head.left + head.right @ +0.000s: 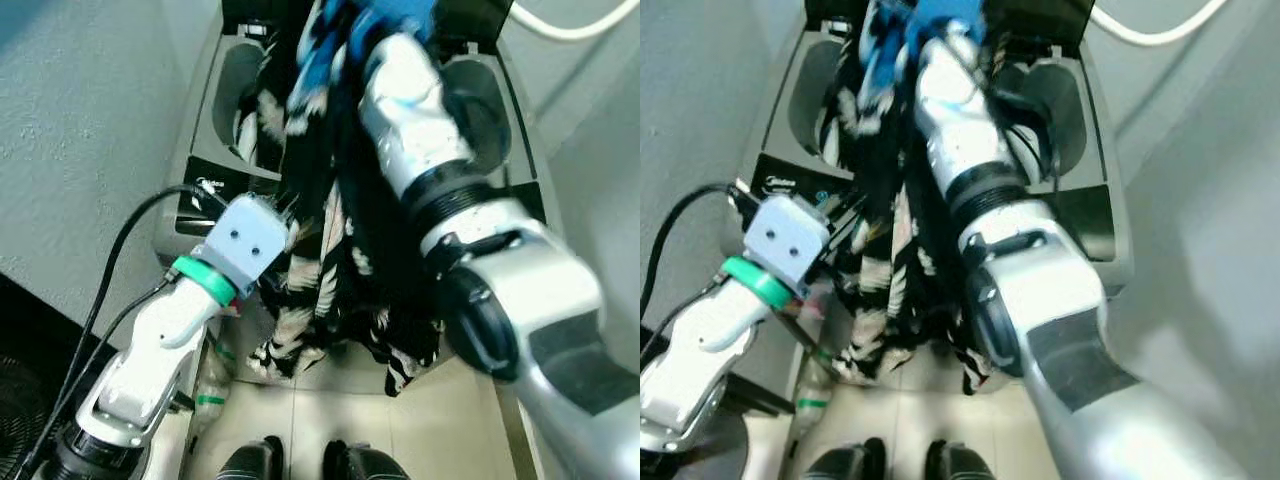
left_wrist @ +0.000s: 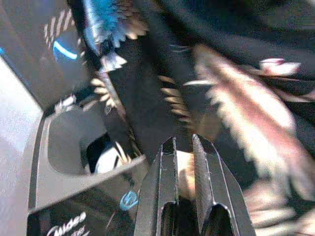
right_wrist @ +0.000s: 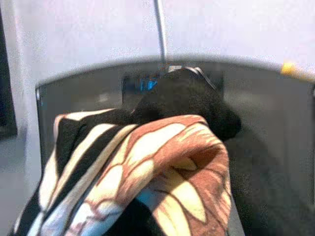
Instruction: Clothes washing
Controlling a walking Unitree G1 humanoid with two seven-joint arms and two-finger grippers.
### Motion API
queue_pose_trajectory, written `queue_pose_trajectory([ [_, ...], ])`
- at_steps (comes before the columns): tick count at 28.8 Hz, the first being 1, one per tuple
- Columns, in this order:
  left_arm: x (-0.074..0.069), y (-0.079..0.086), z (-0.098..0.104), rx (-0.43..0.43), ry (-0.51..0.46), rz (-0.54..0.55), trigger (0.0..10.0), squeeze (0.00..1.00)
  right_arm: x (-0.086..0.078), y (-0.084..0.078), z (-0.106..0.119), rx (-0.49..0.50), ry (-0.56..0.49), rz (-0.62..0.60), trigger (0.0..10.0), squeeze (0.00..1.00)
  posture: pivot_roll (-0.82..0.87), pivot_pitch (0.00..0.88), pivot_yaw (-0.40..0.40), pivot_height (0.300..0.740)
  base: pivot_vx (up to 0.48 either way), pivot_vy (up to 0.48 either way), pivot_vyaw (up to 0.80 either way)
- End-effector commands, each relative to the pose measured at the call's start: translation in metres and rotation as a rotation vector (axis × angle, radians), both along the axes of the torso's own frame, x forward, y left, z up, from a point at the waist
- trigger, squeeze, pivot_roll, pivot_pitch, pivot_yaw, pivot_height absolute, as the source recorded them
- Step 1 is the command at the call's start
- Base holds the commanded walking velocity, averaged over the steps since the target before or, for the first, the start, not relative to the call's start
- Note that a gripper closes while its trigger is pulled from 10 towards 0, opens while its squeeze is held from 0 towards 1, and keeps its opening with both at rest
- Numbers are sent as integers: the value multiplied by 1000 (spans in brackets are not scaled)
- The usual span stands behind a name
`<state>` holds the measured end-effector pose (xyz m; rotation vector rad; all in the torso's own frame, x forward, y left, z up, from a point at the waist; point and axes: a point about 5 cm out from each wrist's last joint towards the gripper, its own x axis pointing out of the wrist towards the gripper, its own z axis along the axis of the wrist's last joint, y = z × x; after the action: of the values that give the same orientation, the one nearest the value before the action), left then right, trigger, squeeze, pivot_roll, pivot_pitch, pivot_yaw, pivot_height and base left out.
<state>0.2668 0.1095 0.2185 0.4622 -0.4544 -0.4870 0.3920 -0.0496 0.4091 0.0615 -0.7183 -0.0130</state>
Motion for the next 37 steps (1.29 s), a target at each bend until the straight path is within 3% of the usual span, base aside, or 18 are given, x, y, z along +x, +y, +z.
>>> queue_pose_trajectory([
  [1, -9, -8, -2, 3, 10, -36, 10000, 0, 6, 9, -13, -113, 72, -5, 10000, 0, 91, 110, -2, 740, 0, 0, 0],
  [3, -9, -8, -2, 3, 10, -36, 10000, 0, 6, 9, -13, -113, 72, -5, 10000, 0, 91, 110, -2, 740, 0, 0, 0],
  [6, -19, -7, 1, -23, 31, 6, 10000, 0, 17, 15, -55, -267, 232, -4, 10000, 0, 82, 122, 0, 740, 0, 0, 0],
  [10, -22, -7, 1, -24, 31, 23, 10000, 0, 19, 15, -65, -295, 265, -15, 10000, 0, 81, 124, 0, 740, 0, 0, 0],
  [11, -24, -6, 1, -23, 29, 33, 10000, 0, 20, 17, -76, -382, 300, -20, 10000, 1000, 80, 124, 0, 740, 0, 0, 0],
  [12, -25, -5, 2, -21, 27, 36, 10000, 0, 22, 21, -89, -480, 359, 3, 10000, 1000, 81, 125, -1, 740, 0, 0, 0],
  [13, -25, -5, 2, -21, 27, 36, 10000, 0, 22, 21, -89, -480, 359, 3, 10000, 1000, 81, 125, -1, 740, 0, 0, 0],
  [15, -26, -5, 3, -20, 21, 39, 10000, 0, 24, 20, -103, -585, 421, 14, 10000, 1000, 79, 125, -5, 740, 0, 0, 0],
  [21, -27, -5, 4, -22, 17, 42, 10000, 0, 27, 13, -104, -621, 464, 57, 10000, 1000, 80, 126, -6, 740, 0, 0, 0],
  [22, -27, -5, 5, -23, 18, 46, 10000, 0, 28, 9, -103, -625, 475, 91, 10000, 0, 77, 126, -6, 740, 0, 0, 0],
  [25, -27, -5, 6, -25, 22, 50, 10000, 0, 29, -2, -105, -639, 501, 215, 10000, 0, 68, 127, -5, 740, 0, 0, 0],
  [27, -28, -4, 10, -31, 8, 56, 10000, 0, 27, -13, -110, -630, 500, 401, 10000, 0, 62, 130, -8, 740, 0, 0, 0],
  [30, -28, -3, 12, -34, -4, 63, 10000, 0, 26, -17, -112, -625, 500, 465, 10000, 0, 63, 130, -11, 740, 0, 0, 0],
  [32, -30, 2, 20, 10, -104, 104, 10000, 0, 20, -27, -118, -616, 466, 630, 10000, 0, 62, 131, -15, 740, 0, 0, 0],
  [36, -31, 4, 24, 31, -151, 123, 10000, 0, 17, -32, -121, -603, 450, 709, 10000, 0, 63, 131, -18, 740, 0, 0, 0],
  [37, -31, 10, 25, 15, -145, 152, 10000, 0, 13, -46, -128, -557, 427, 761, 10000, 0, 71, 131, -28, 740, 0, 0, 0],
])
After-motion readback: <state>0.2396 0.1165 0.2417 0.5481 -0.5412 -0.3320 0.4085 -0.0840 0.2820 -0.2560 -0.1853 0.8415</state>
